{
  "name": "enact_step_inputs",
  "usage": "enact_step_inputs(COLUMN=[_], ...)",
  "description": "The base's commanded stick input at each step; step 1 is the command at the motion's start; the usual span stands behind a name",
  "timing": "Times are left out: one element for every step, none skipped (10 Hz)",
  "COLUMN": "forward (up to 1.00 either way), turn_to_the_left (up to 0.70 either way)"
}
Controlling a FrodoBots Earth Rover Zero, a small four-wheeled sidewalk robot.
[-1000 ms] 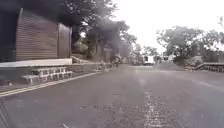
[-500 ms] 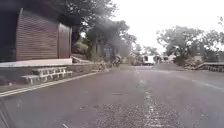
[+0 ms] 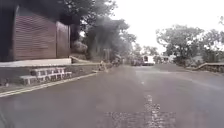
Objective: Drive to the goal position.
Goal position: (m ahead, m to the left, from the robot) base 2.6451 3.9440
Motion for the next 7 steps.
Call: enact_step_inputs(forward=[0.5,0.5,0.5,0.5,0.5,0.3,0.3], turn_to_the_left=[0.06,0.06,0.05,0.05,0.05,0.06,0.05])
